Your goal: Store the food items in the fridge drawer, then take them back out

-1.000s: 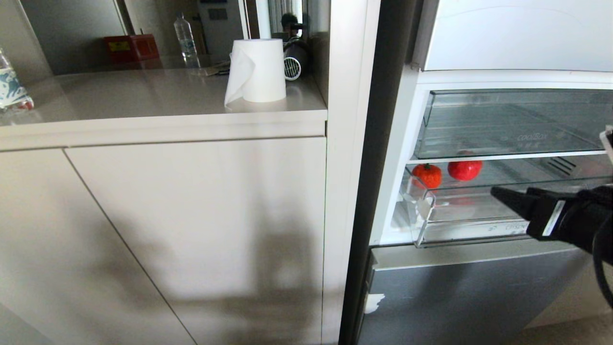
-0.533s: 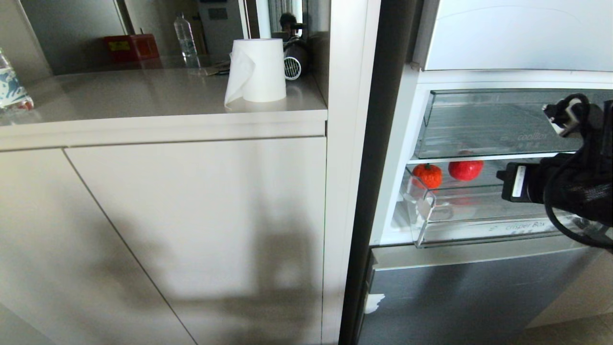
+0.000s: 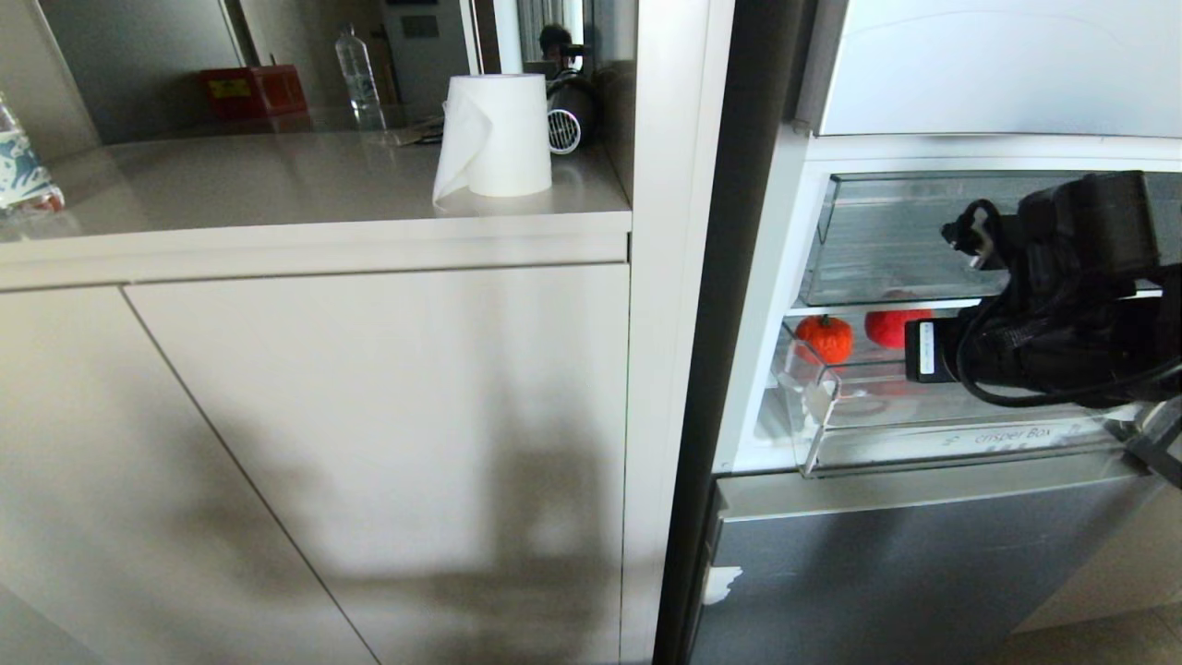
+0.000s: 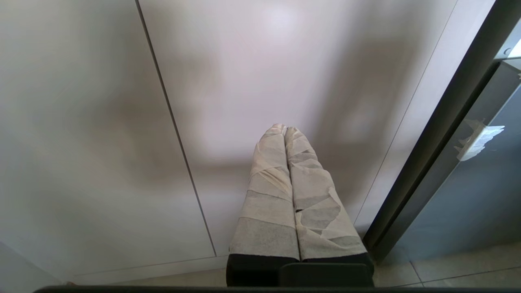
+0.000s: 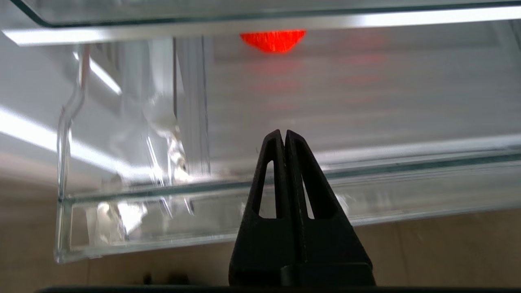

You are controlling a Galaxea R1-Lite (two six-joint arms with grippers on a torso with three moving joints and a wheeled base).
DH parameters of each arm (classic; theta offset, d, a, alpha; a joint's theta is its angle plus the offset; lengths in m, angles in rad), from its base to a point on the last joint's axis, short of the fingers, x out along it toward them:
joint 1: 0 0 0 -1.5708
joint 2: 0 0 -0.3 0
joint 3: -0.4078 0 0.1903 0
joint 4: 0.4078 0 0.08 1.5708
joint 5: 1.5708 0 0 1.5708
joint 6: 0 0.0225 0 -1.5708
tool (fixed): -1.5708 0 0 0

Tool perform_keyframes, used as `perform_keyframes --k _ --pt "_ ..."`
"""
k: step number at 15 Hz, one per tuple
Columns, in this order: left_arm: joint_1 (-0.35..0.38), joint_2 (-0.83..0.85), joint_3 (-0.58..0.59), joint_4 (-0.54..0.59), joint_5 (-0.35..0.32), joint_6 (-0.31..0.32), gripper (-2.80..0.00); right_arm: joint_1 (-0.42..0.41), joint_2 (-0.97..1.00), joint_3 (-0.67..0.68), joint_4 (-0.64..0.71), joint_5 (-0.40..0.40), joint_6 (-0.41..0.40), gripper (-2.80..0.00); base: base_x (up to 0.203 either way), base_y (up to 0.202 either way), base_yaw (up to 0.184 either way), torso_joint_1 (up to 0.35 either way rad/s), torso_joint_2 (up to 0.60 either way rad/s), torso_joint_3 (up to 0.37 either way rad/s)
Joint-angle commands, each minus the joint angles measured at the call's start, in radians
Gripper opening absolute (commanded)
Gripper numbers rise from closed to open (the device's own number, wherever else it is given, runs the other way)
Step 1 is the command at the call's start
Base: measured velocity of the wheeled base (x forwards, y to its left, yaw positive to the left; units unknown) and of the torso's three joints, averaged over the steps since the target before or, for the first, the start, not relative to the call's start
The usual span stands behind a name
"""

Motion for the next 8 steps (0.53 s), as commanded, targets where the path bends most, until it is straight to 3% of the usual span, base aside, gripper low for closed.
perform_keyframes --k 1,7,8 --pt "0.0 0.0 0.0 0.0 0.0 0.0 -2.8 0.0 0.012 -0.086 0.142 -0.002 0.001 -2.8 0.0 0.0 0.0 0.0 0.0 0.0" --pt "0.0 0.0 0.0 0.0 0.0 0.0 -2.8 -0.005 -0.115 -0.193 0.525 -0.003 0.01 -2.8 0.0 0.0 0.0 0.0 0.0 0.0" --pt "0.0 0.0 0.0 0.0 0.0 0.0 -2.8 -0.014 -0.115 -0.199 0.517 0.0 0.016 -2.8 0.0 0.0 0.0 0.0 0.0 0.0"
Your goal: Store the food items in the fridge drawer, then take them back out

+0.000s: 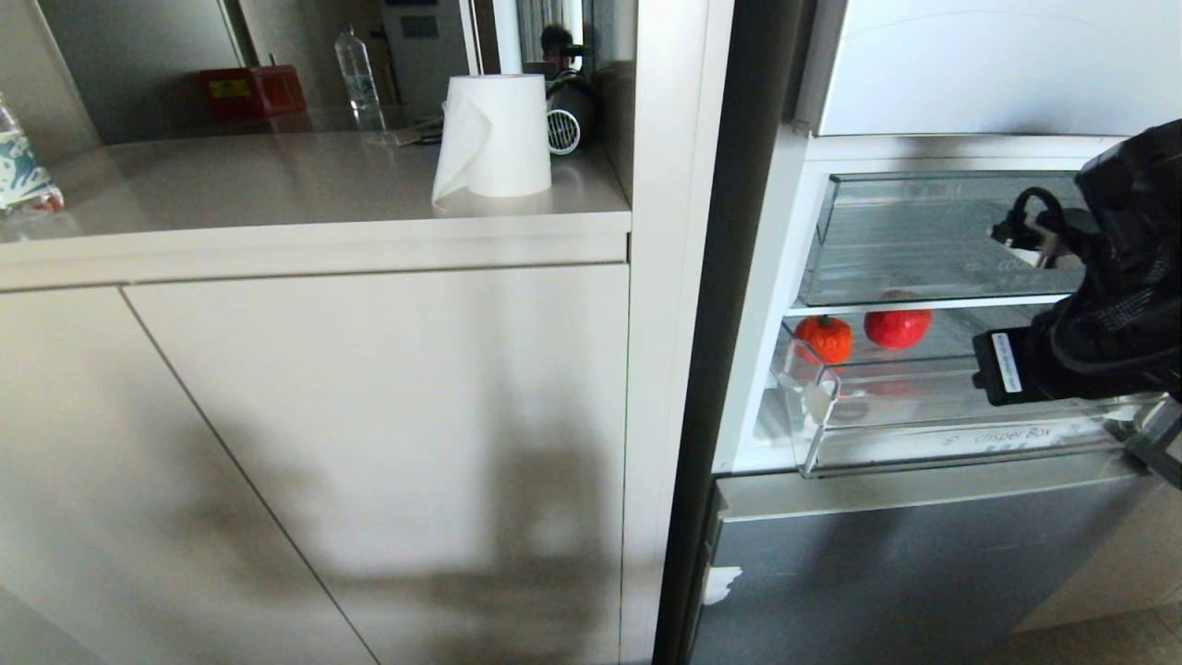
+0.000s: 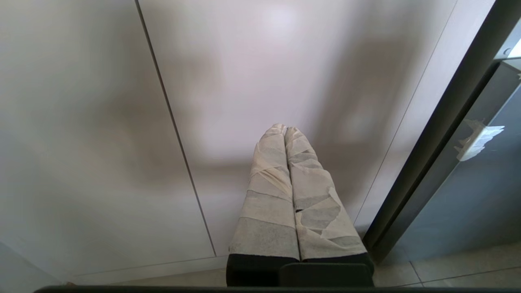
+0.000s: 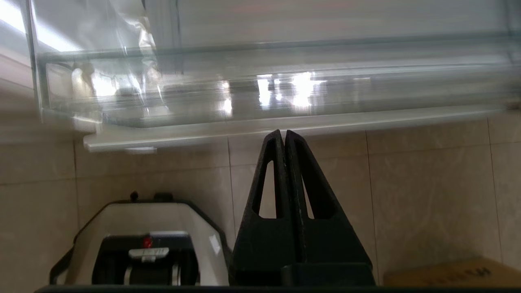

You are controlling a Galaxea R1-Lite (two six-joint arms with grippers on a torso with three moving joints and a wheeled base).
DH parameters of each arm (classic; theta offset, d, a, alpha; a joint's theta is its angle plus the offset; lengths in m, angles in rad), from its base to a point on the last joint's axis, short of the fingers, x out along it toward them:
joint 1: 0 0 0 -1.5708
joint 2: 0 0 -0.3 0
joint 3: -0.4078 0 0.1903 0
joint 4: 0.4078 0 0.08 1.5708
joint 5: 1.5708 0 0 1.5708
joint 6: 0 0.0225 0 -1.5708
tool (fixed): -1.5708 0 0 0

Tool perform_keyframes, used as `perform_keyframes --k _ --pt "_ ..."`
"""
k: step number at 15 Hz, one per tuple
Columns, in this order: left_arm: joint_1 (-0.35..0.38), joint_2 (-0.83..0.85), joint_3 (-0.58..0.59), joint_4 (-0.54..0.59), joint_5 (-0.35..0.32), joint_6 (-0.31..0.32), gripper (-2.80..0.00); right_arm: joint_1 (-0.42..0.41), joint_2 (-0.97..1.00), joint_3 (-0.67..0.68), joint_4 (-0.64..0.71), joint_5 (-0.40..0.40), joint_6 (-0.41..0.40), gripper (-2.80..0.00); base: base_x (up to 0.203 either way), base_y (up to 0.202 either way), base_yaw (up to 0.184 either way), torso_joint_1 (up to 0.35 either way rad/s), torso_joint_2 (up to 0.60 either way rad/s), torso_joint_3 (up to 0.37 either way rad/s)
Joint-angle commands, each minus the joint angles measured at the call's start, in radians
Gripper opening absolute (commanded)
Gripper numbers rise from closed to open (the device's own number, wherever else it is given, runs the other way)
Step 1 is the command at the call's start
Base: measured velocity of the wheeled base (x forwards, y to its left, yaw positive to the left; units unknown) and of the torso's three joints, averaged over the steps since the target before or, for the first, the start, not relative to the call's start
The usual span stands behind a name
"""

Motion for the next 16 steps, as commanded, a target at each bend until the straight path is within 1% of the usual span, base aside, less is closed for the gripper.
perform_keyframes --k 1,2,6,8,11,12,14,16 --pt "0.0 0.0 0.0 0.0 0.0 0.0 -2.8 -0.007 -0.029 -0.009 -0.006 -0.001 0.003 -2.8 0.0 0.0 0.0 0.0 0.0 0.0" --pt "0.0 0.0 0.0 0.0 0.0 0.0 -2.8 -0.006 -0.024 -0.007 -0.052 -0.003 0.002 -2.8 0.0 0.0 0.0 0.0 0.0 0.0" --pt "0.0 0.0 0.0 0.0 0.0 0.0 -2.8 -0.012 0.019 -0.009 -0.094 -0.004 0.001 -2.8 0.0 0.0 0.0 0.0 0.0 0.0" --pt "0.0 0.0 0.0 0.0 0.002 0.0 -2.8 -0.016 0.087 -0.009 -0.136 -0.003 0.003 -2.8 0.0 0.0 0.0 0.0 0.0 0.0" --pt "0.0 0.0 0.0 0.0 0.0 0.0 -2.8 -0.022 0.145 0.024 -0.289 0.005 0.001 -2.8 0.0 0.0 0.0 0.0 0.0 0.0" --pt "0.0 0.0 0.0 0.0 0.0 0.0 -2.8 -0.021 0.155 0.034 -0.31 0.006 -0.002 -2.8 0.0 0.0 0.0 0.0 0.0 0.0" --pt "0.0 0.0 0.0 0.0 0.0 0.0 -2.8 -0.021 0.16 0.036 -0.307 0.007 -0.007 -2.8 0.0 0.0 0.0 0.0 0.0 0.0" --pt "0.0 0.0 0.0 0.0 0.0 0.0 -2.8 -0.023 0.159 0.029 -0.274 0.011 -0.008 -2.8 0.0 0.0 0.0 0.0 0.0 0.0"
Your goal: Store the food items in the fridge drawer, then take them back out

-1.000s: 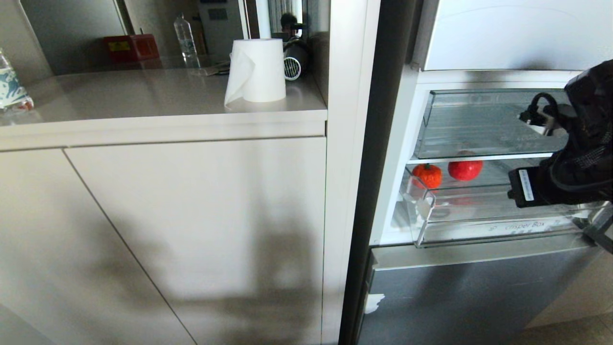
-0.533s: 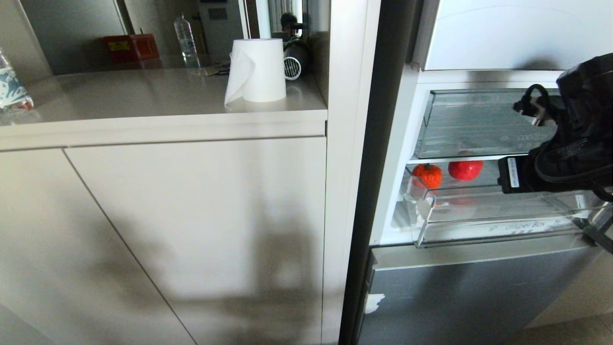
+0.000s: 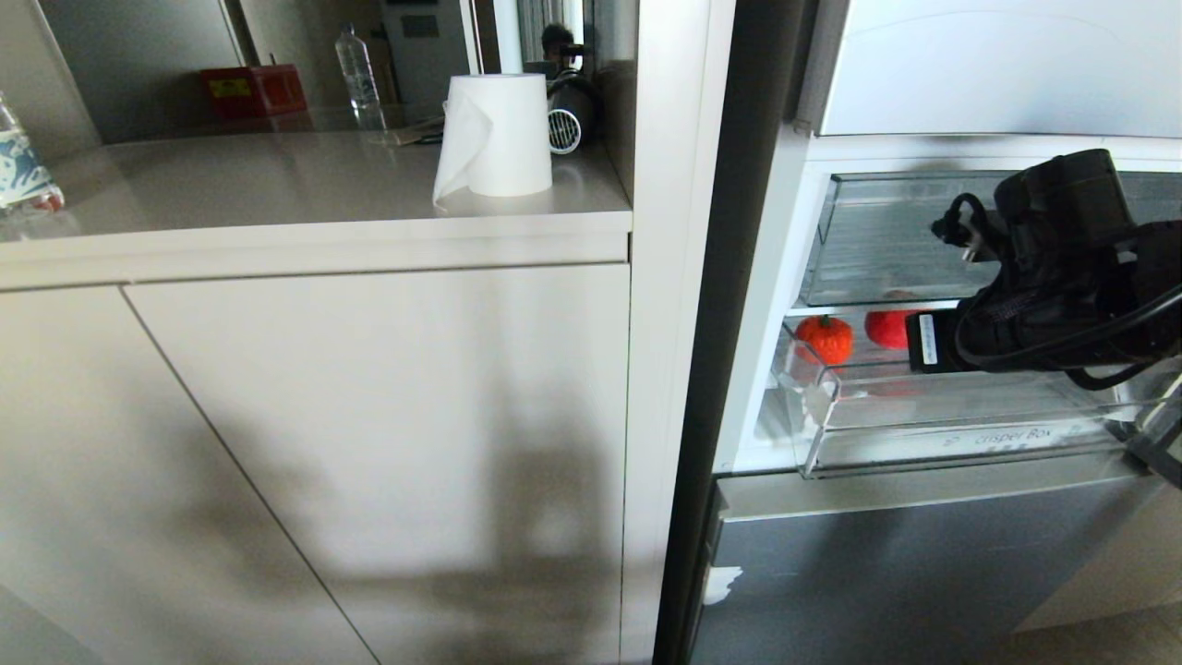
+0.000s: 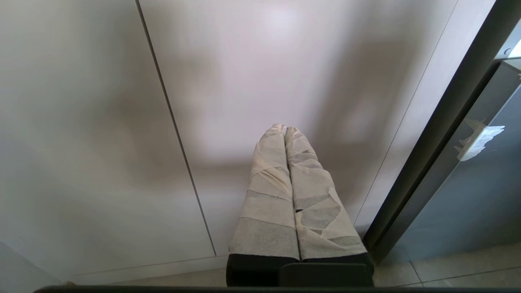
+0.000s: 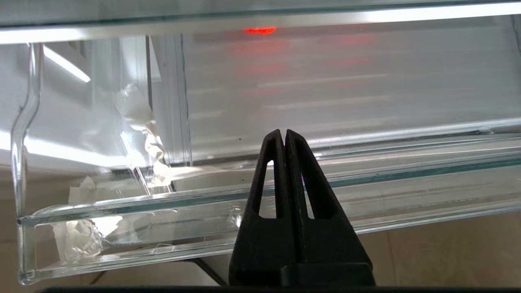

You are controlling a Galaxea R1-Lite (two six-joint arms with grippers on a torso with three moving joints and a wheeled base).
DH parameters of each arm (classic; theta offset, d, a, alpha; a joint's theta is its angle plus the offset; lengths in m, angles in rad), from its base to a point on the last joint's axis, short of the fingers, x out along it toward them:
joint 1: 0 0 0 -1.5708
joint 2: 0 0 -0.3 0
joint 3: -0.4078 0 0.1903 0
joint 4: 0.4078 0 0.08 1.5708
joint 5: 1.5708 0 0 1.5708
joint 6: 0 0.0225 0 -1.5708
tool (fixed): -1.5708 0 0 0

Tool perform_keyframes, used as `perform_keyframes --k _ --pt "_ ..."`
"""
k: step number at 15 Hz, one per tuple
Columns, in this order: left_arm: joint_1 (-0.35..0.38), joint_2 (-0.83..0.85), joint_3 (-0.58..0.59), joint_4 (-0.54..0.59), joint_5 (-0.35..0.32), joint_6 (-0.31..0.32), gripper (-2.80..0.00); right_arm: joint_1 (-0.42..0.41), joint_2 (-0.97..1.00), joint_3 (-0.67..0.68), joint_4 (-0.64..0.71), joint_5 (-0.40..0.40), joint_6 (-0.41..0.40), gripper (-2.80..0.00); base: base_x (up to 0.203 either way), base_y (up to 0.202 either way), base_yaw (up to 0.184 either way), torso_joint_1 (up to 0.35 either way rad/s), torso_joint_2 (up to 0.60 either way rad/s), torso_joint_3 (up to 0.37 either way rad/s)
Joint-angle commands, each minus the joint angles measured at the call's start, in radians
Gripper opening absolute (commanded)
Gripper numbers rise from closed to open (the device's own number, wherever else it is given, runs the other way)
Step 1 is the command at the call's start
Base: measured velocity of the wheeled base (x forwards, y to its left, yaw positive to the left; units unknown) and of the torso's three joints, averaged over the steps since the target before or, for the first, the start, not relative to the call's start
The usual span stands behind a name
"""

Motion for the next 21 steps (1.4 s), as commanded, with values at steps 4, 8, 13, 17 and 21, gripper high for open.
perform_keyframes --k 4,8,13,17,21 --pt "0.0 0.0 0.0 0.0 0.0 0.0 -2.8 -0.028 -0.006 -0.03 0.194 0.032 -0.001 -2.8 0.0 0.0 0.0 0.0 0.0 0.0" --pt "0.0 0.0 0.0 0.0 0.0 0.0 -2.8 -0.038 -0.062 -0.022 0.256 0.037 0.0 -2.8 0.0 0.0 0.0 0.0 0.0 0.0" --pt "0.0 0.0 0.0 0.0 0.0 0.0 -2.8 -0.071 -0.117 0.003 0.3 0.033 -0.009 -2.8 0.0 0.0 0.0 0.0 0.0 0.0" --pt "0.0 0.0 0.0 0.0 0.0 0.0 -2.8 -0.072 -0.249 0.067 0.375 0.033 -0.028 -2.8 0.0 0.0 0.0 0.0 0.0 0.0" --pt "0.0 0.0 0.0 0.0 0.001 0.0 -2.8 -0.081 -0.243 0.092 0.378 0.028 -0.045 -2.8 0.0 0.0 0.0 0.0 0.0 0.0"
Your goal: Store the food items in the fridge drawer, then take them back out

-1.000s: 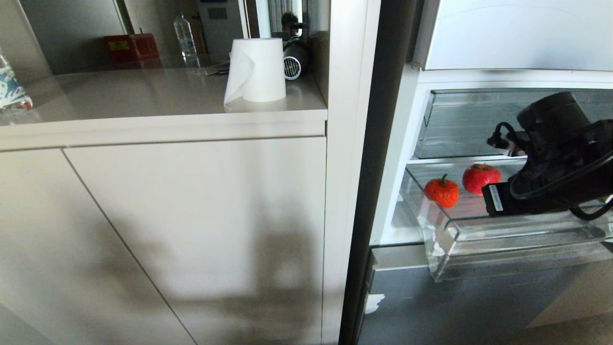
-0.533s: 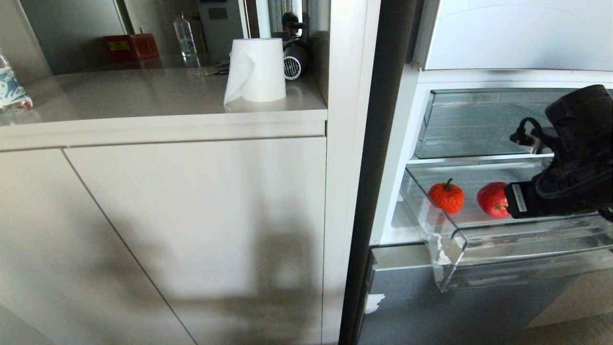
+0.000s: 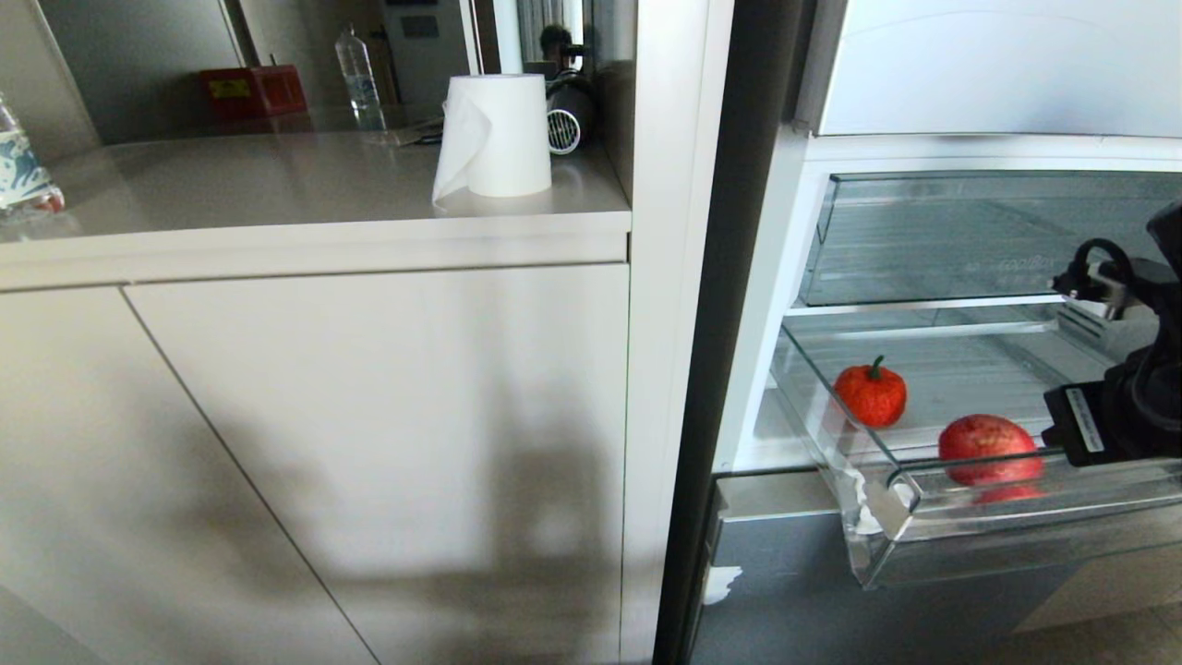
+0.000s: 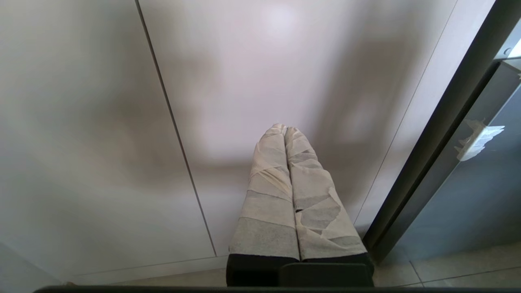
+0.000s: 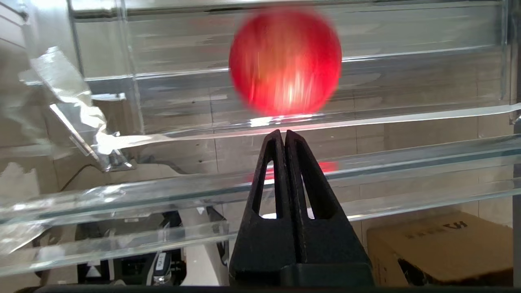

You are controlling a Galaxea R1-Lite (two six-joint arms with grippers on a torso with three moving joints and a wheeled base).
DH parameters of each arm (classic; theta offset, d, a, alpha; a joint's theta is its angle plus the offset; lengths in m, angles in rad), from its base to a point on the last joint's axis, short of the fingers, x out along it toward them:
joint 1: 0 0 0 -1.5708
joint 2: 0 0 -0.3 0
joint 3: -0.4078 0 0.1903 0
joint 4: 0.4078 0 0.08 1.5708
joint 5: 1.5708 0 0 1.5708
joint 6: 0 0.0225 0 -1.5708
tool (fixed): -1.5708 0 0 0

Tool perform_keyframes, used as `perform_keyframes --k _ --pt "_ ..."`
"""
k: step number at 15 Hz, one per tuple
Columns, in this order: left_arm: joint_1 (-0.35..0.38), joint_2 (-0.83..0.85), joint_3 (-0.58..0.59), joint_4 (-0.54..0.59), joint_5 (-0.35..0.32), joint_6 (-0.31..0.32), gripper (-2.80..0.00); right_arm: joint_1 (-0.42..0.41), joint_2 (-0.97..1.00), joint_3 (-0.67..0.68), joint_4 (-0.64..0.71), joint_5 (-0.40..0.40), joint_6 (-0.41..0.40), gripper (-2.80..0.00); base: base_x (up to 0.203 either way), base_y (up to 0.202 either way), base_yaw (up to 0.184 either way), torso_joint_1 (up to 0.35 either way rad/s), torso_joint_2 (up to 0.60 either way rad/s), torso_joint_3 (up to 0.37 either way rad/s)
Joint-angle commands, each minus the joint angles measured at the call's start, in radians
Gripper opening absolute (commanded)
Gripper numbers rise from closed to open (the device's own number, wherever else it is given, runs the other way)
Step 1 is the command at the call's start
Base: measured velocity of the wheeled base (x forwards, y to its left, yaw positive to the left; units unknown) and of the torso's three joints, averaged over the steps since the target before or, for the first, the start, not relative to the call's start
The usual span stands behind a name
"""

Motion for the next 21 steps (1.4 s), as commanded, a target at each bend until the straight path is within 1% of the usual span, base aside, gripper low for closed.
perform_keyframes --k 1,8,11,12,15,19,21 --pt "0.0 0.0 0.0 0.0 0.0 0.0 -2.8 -0.009 0.004 0.011 0.003 -0.002 -0.004 -2.8 0.0 0.0 0.0 0.0 0.0 0.0" --pt "0.0 0.0 0.0 0.0 0.0 0.0 -2.8 -0.031 -0.203 0.115 0.078 -0.002 -0.016 -2.8 0.0 0.0 0.0 0.0 0.0 0.0" --pt "0.0 0.0 0.0 0.0 0.0 0.0 -2.8 -0.03 -0.164 0.109 0.065 0.002 -0.01 -2.8 0.0 0.0 0.0 0.0 0.0 0.0" --pt "0.0 0.0 0.0 0.0 0.0 0.0 -2.8 -0.027 -0.137 0.107 0.024 0.005 -0.008 -2.8 0.0 0.0 0.0 0.0 0.0 0.0" --pt "0.0 0.0 0.0 0.0 0.0 0.0 -2.8 -0.013 -0.022 0.117 -0.163 0.01 -0.007 -2.8 0.0 0.0 0.0 0.0 0.0 0.0" --pt "0.0 0.0 0.0 0.0 0.0 0.0 -2.8 -0.01 0.096 0.111 -0.28 0.025 -0.005 -2.8 0.0 0.0 0.0 0.0 0.0 0.0" --pt "0.0 0.0 0.0 0.0 0.0 0.0 -2.8 -0.01 0.125 0.131 -0.383 0.022 -0.009 -2.8 0.0 0.0 0.0 0.0 0.0 0.0"
